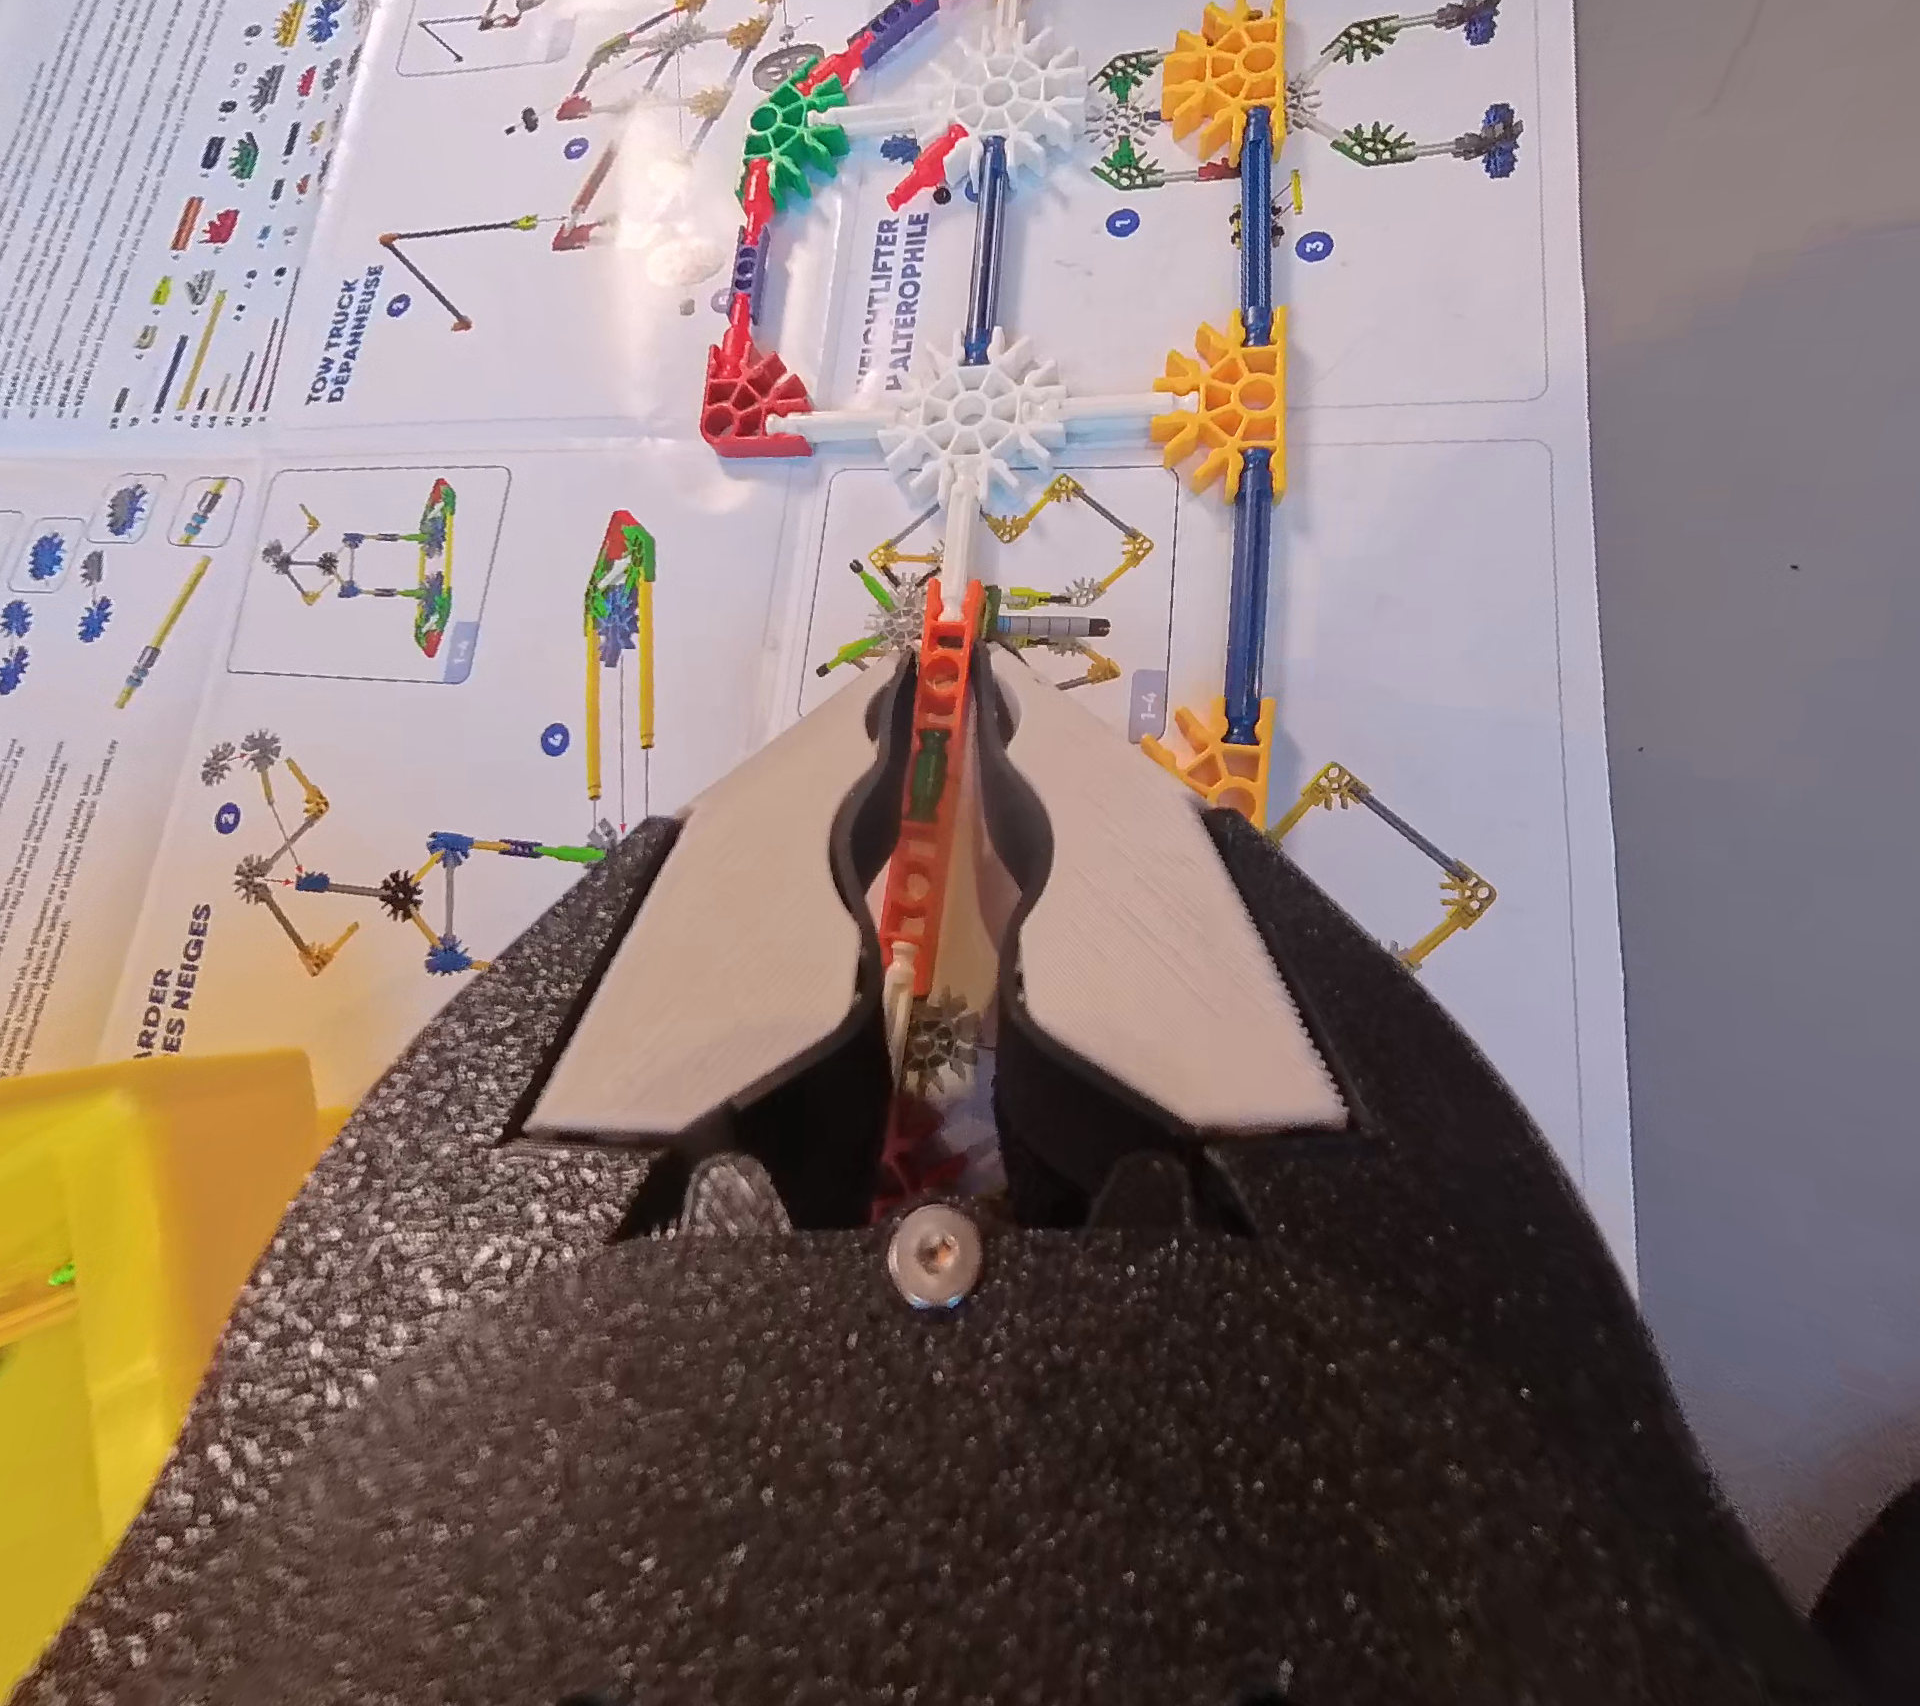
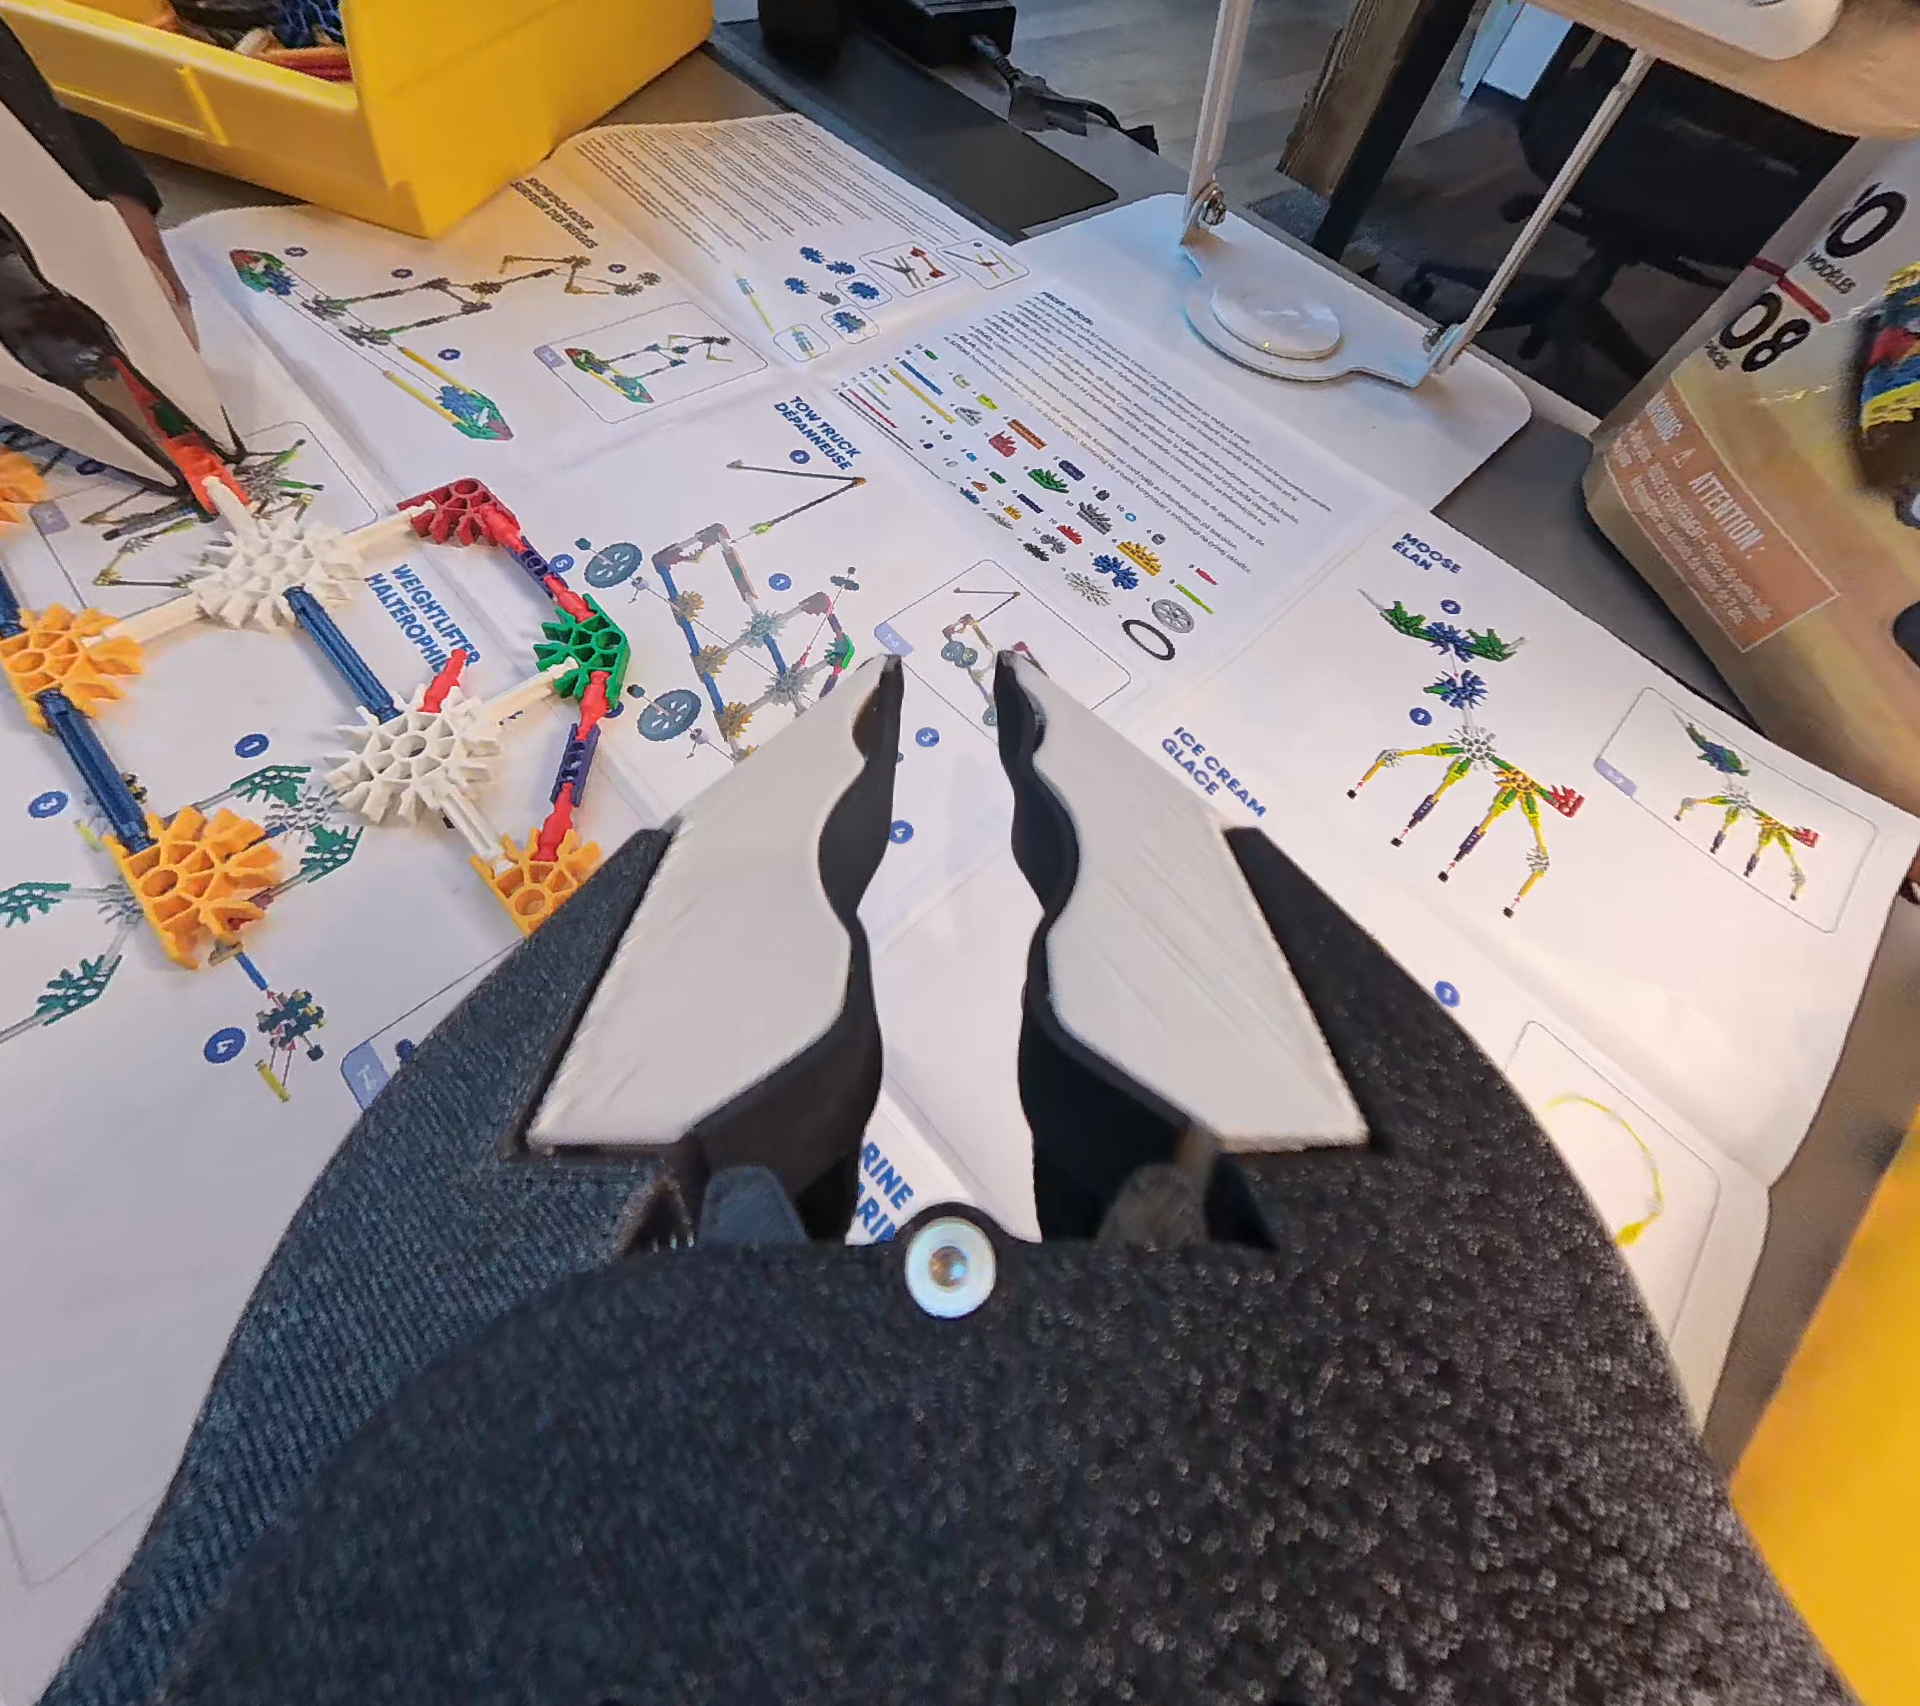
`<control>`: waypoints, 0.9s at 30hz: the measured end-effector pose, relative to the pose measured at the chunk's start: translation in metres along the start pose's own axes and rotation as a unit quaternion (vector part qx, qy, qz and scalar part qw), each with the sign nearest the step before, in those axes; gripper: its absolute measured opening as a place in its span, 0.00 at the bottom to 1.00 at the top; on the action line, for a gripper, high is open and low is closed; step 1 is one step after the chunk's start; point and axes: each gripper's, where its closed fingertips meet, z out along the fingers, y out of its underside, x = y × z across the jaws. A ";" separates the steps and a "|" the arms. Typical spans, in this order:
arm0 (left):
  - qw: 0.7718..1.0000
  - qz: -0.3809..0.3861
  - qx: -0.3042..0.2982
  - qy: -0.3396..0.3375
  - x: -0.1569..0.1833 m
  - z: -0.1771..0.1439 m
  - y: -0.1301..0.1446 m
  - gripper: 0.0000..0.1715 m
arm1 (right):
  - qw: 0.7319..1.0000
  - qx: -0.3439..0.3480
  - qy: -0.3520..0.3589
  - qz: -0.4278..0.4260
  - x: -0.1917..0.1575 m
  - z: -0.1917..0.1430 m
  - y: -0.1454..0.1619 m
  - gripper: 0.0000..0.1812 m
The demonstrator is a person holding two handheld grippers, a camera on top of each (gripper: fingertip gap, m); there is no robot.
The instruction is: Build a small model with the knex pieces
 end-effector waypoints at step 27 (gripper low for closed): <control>0.999 -0.027 0.043 -0.017 -0.013 -0.010 -0.010 0.08 | 0.999 -0.029 -0.023 -0.012 -0.005 0.007 0.021 0.09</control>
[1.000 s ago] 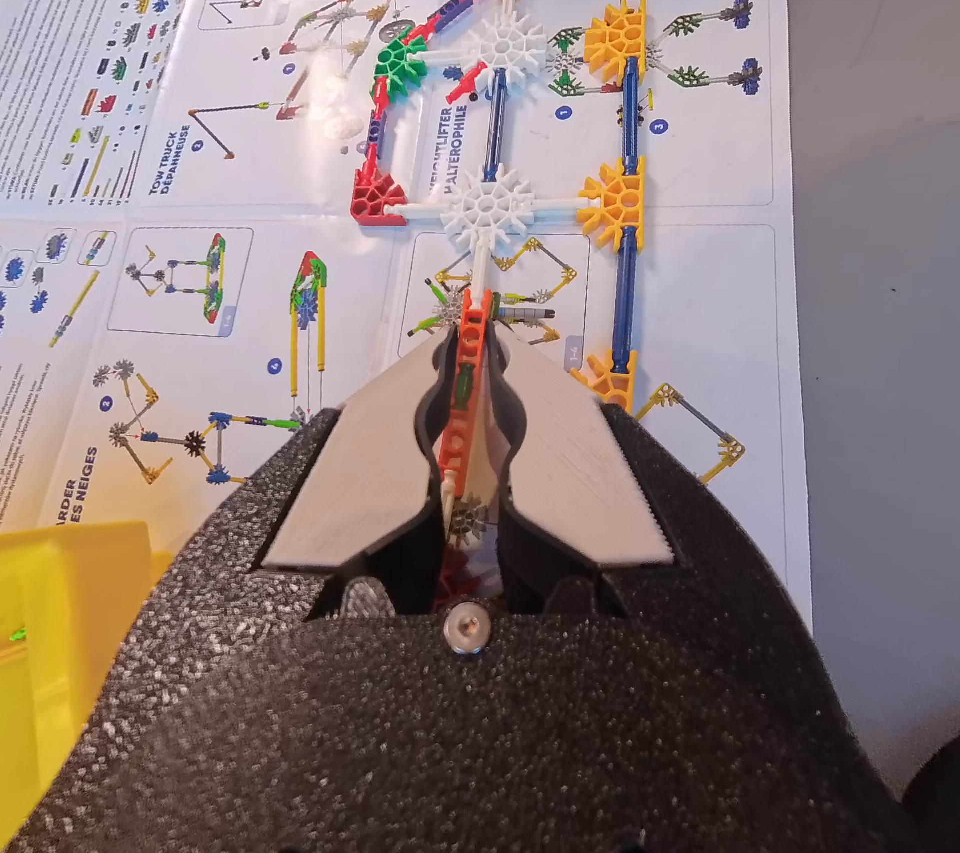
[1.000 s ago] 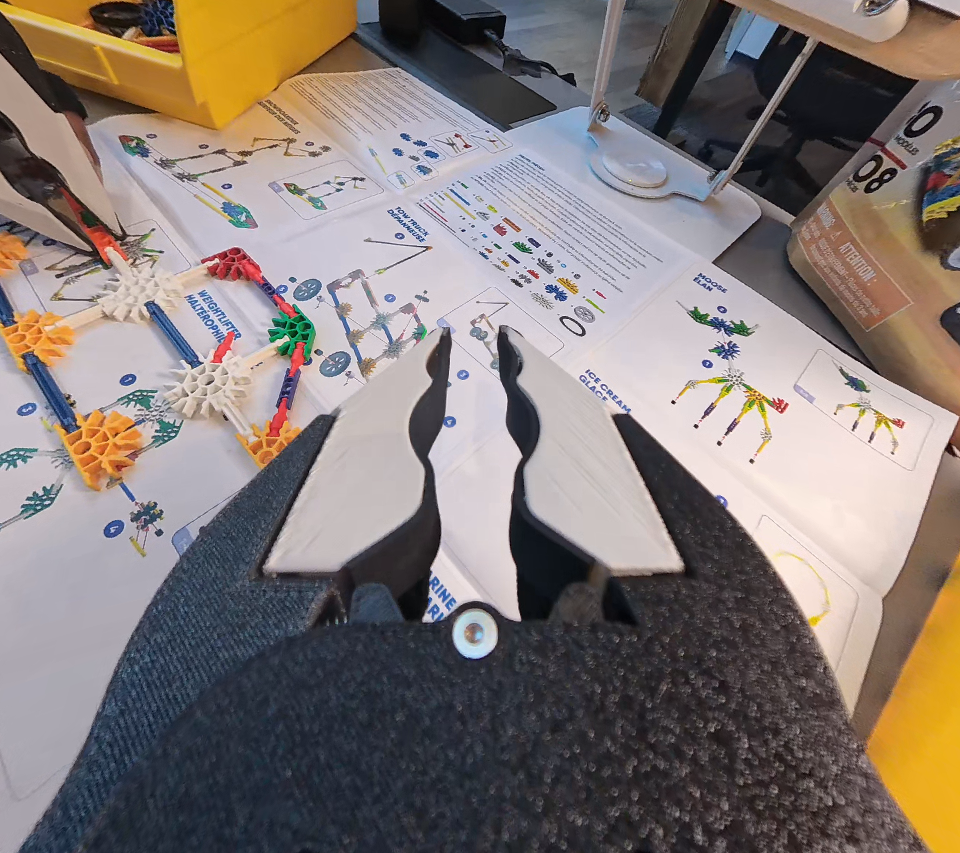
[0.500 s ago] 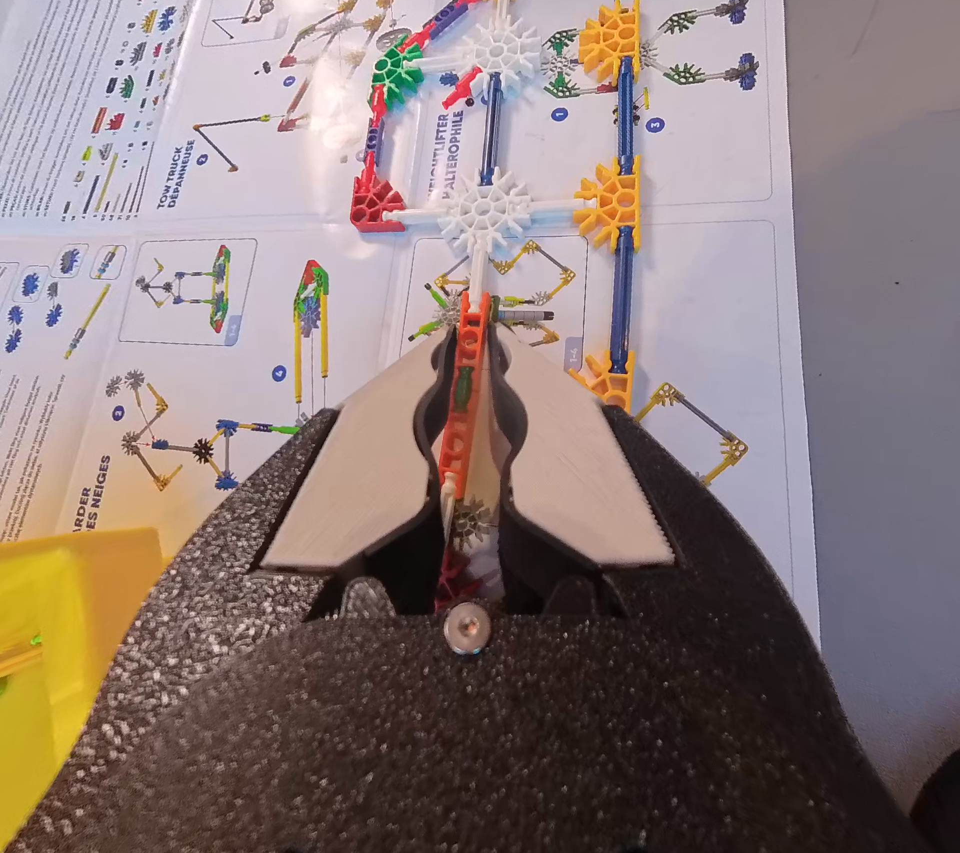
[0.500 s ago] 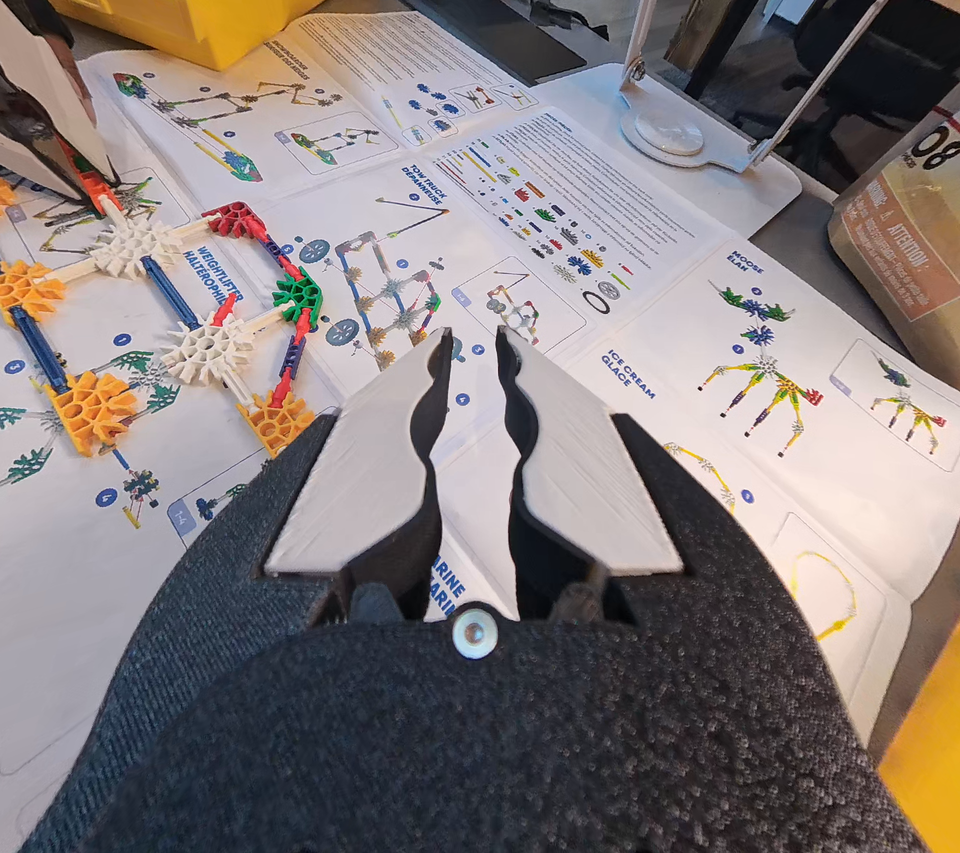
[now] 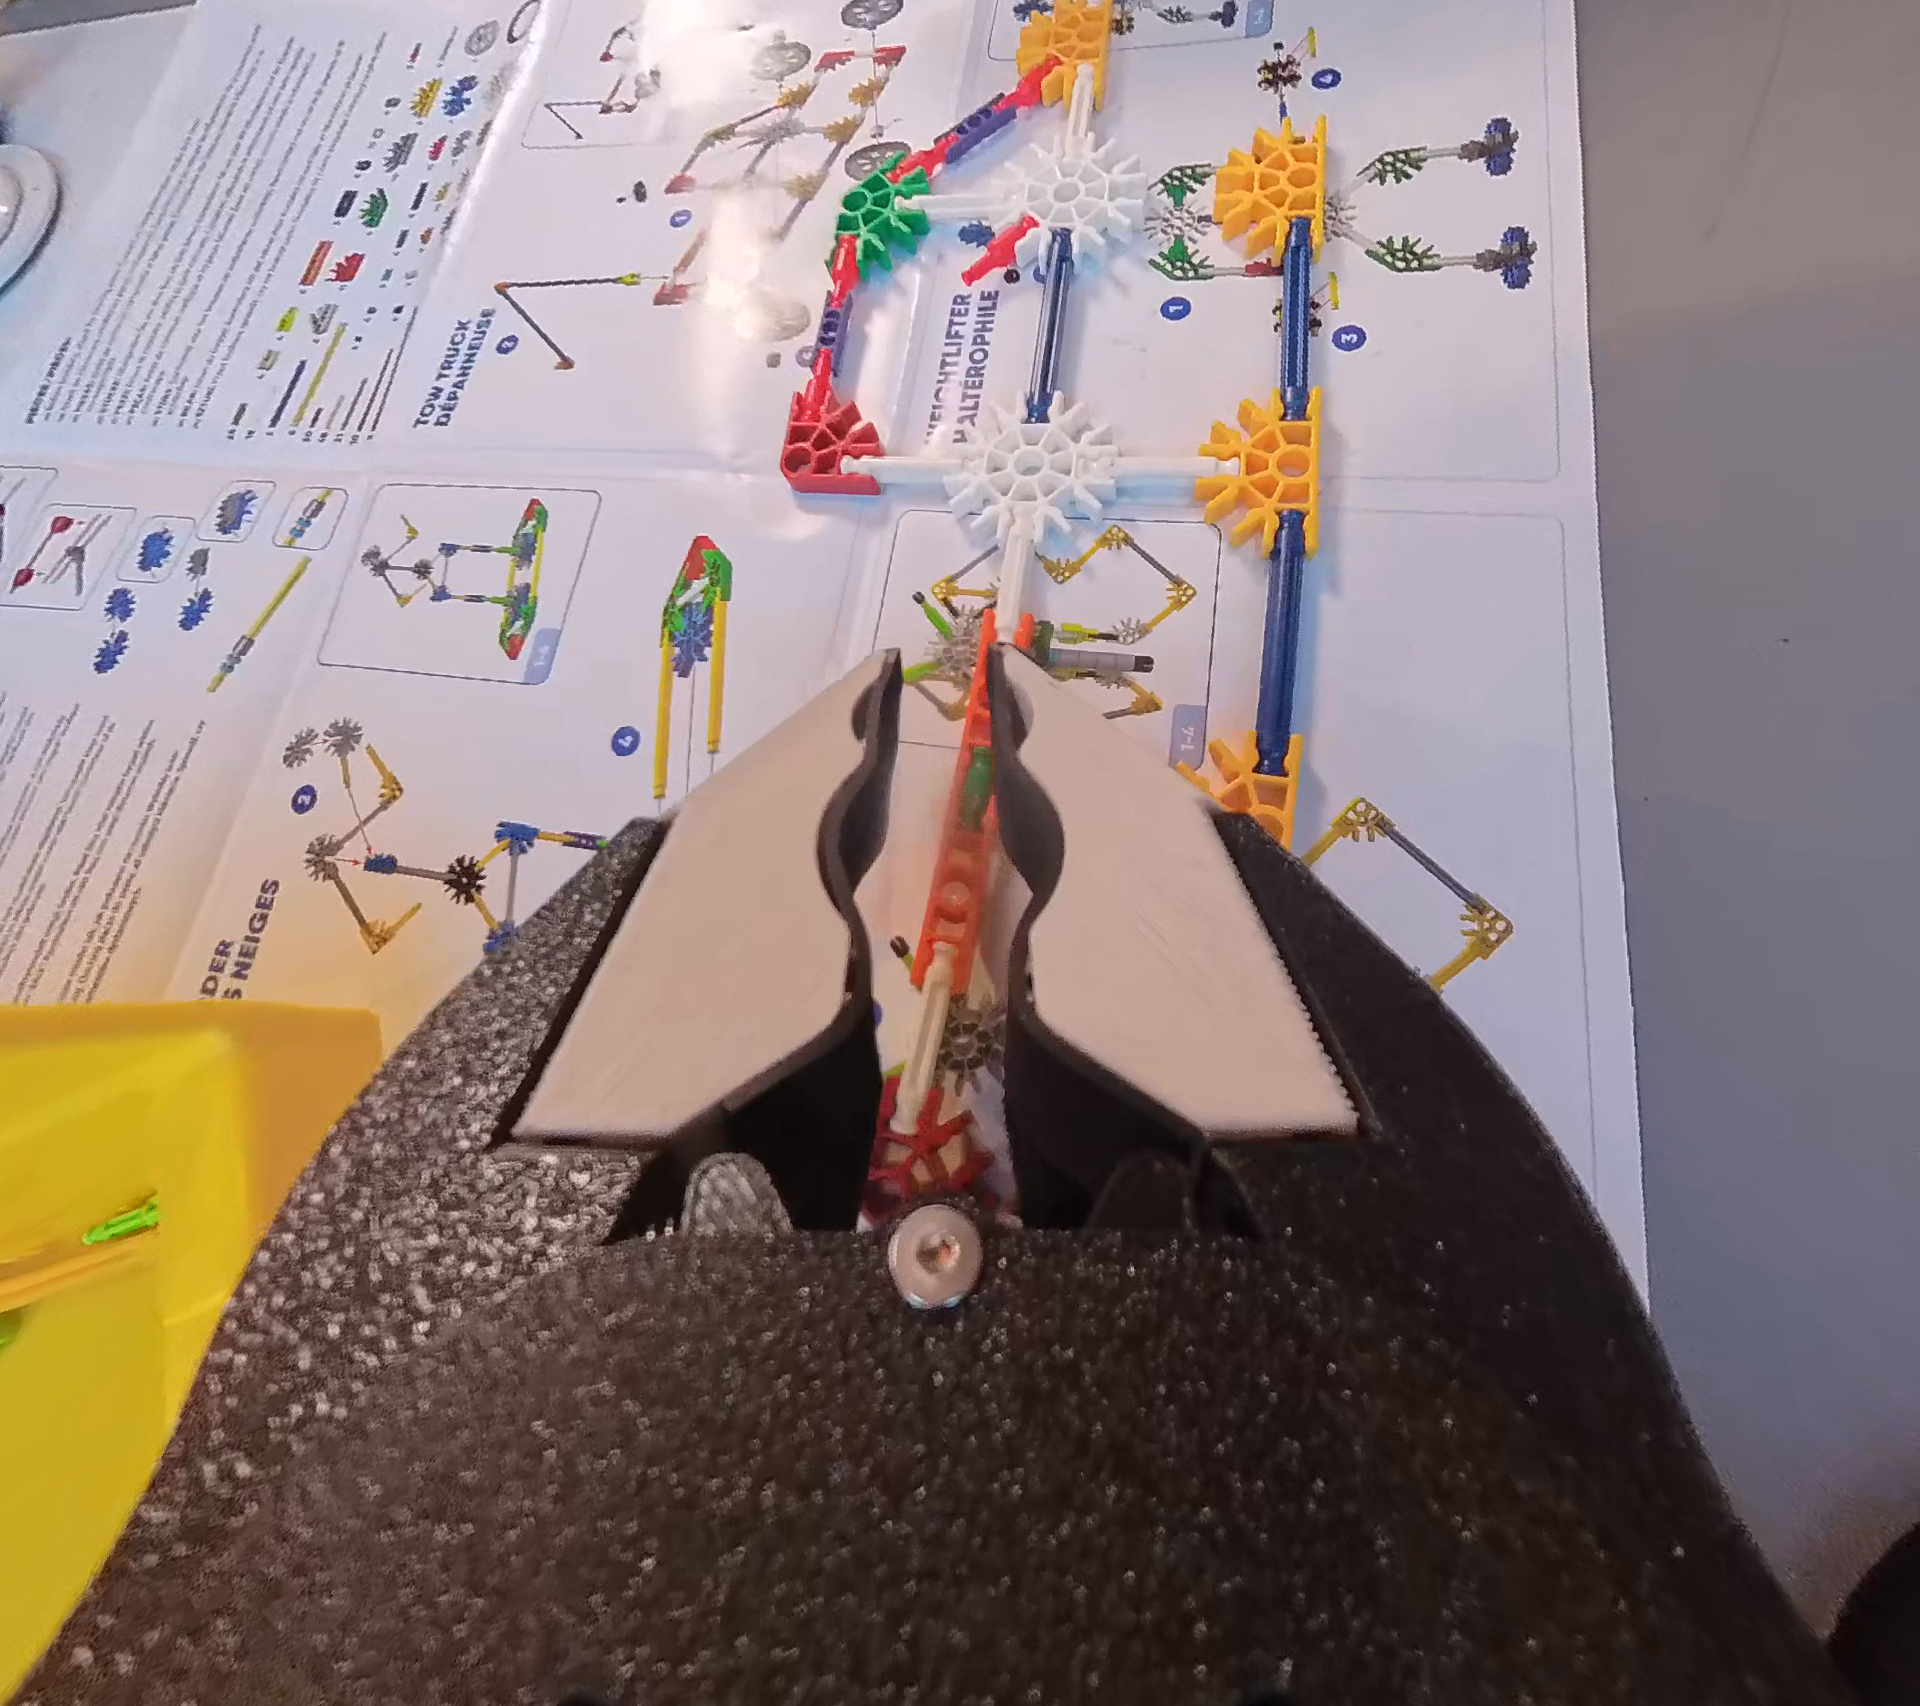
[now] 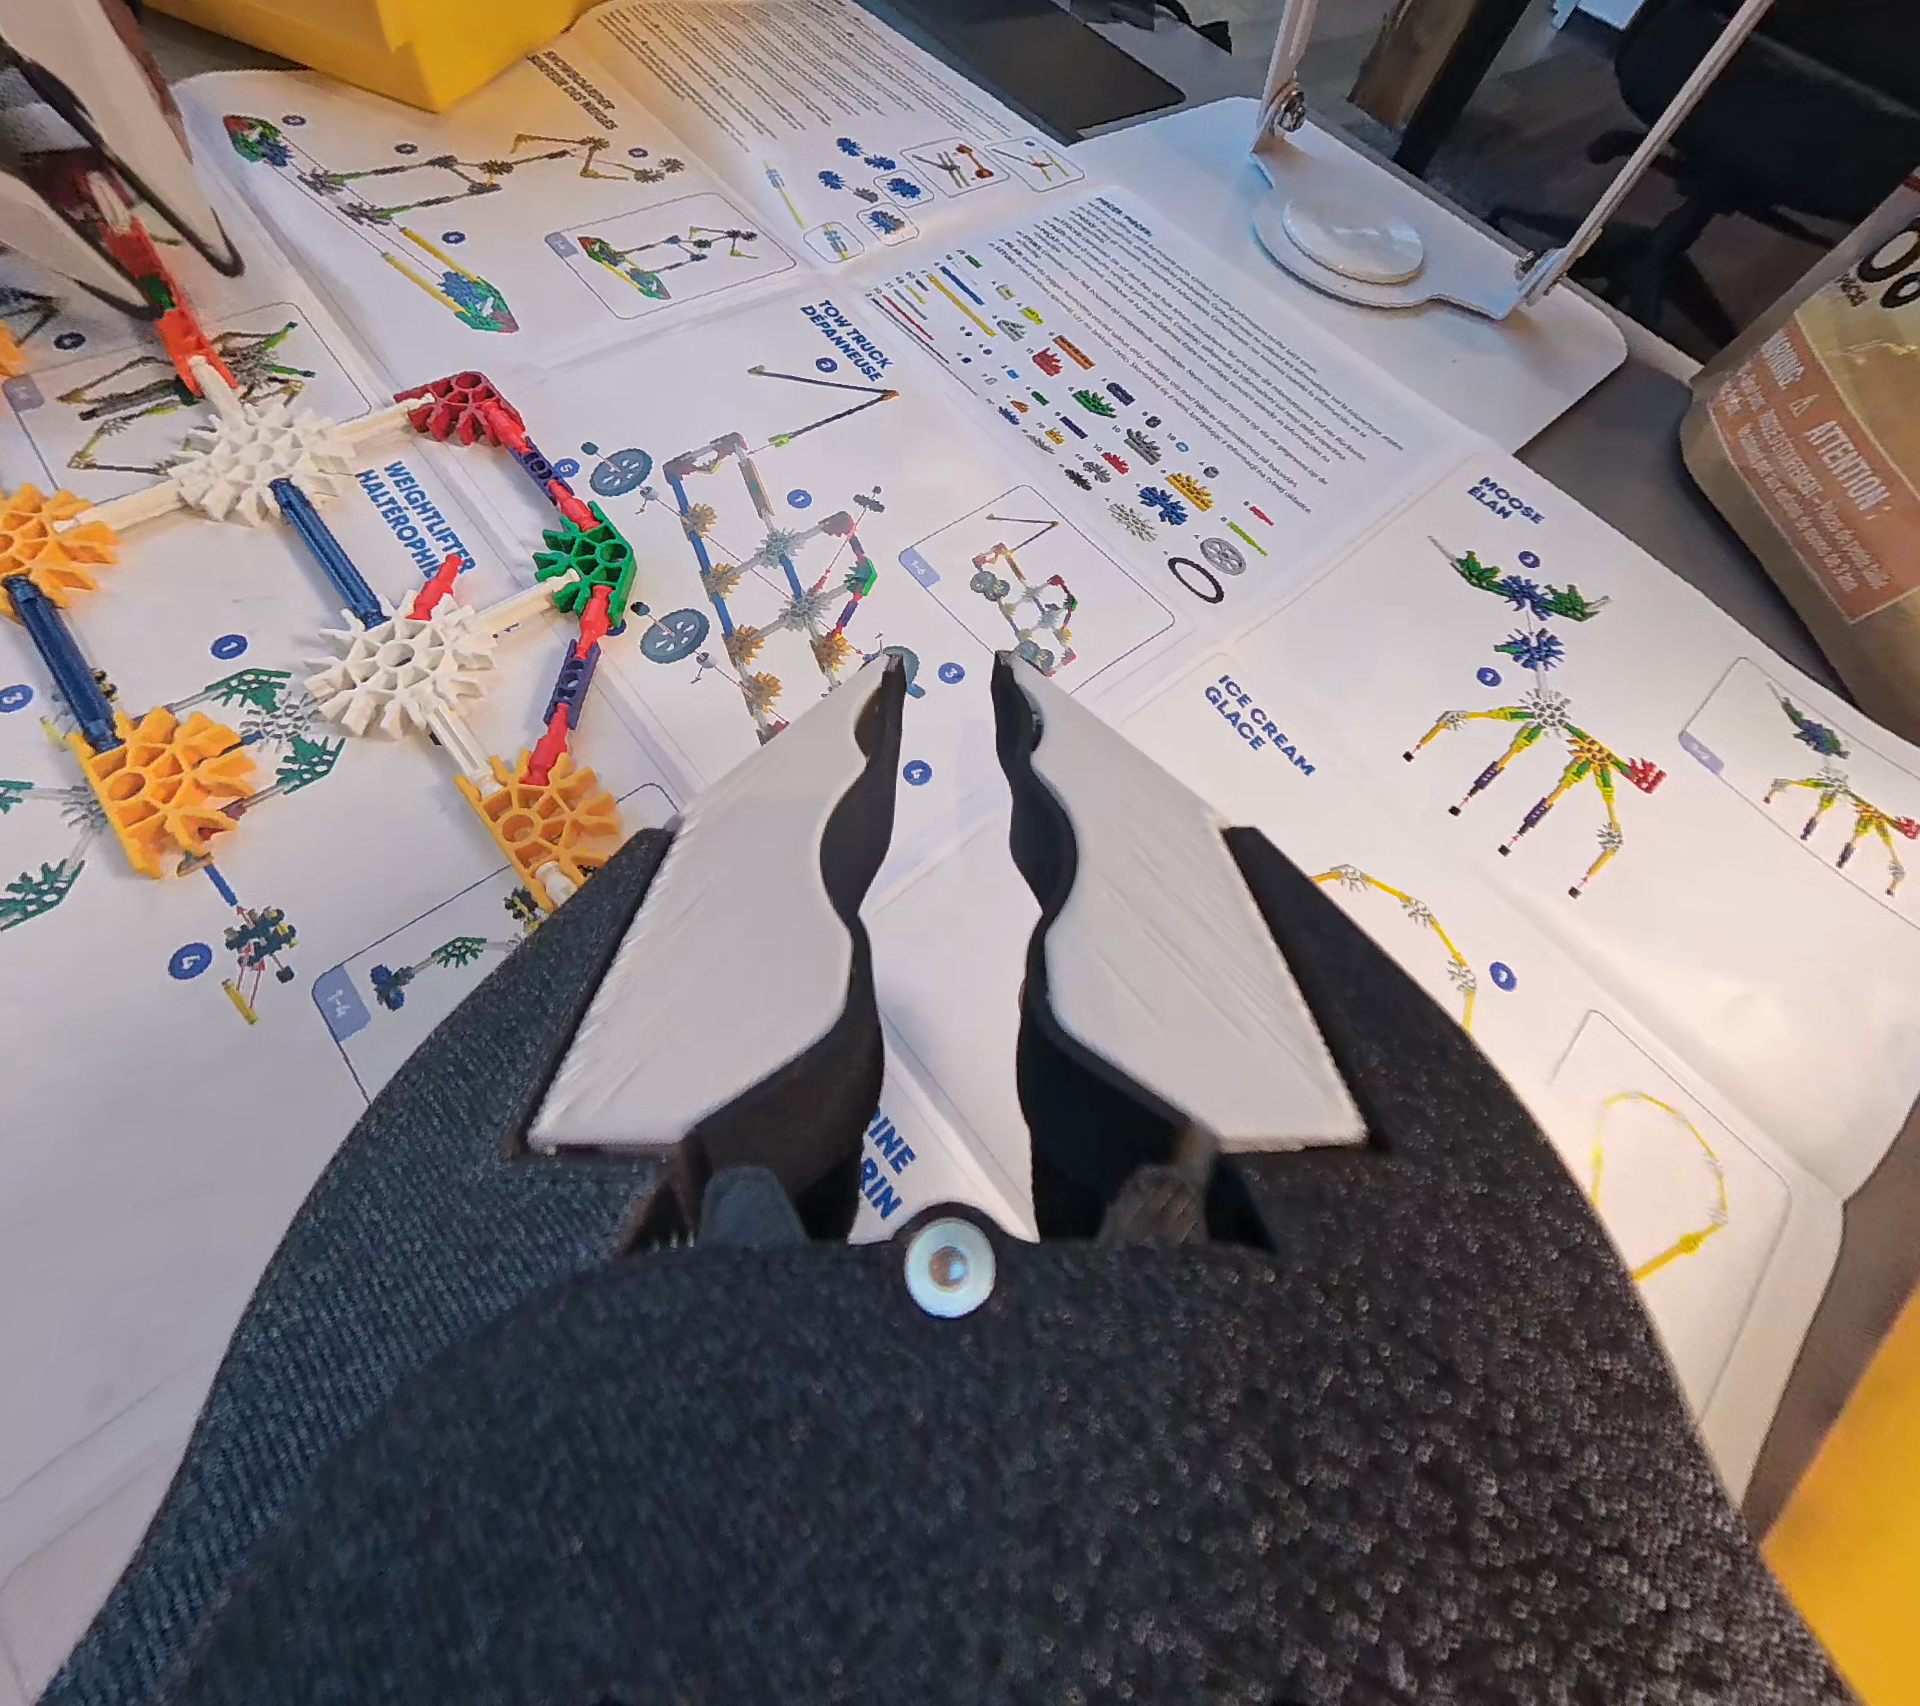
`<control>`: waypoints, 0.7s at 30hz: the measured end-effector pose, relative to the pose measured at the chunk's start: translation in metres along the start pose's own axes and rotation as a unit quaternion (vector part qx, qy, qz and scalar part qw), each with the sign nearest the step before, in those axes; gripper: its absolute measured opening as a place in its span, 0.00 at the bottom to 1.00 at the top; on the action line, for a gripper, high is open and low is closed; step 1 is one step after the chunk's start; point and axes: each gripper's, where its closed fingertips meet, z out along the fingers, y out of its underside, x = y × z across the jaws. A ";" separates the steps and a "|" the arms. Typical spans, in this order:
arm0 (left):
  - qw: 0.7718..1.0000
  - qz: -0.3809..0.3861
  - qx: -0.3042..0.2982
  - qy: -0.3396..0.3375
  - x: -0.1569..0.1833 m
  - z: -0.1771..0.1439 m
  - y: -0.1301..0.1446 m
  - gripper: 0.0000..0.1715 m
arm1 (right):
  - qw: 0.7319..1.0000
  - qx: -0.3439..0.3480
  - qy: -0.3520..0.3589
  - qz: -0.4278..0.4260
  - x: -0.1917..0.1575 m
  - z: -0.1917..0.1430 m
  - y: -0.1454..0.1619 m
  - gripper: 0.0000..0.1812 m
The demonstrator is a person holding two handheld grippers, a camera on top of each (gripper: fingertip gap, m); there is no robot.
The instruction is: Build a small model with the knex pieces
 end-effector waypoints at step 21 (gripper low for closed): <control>0.924 -0.216 0.142 -0.283 -0.089 -0.085 -0.039 0.16 | 0.999 -0.043 0.020 0.016 -0.009 0.002 -0.003 0.09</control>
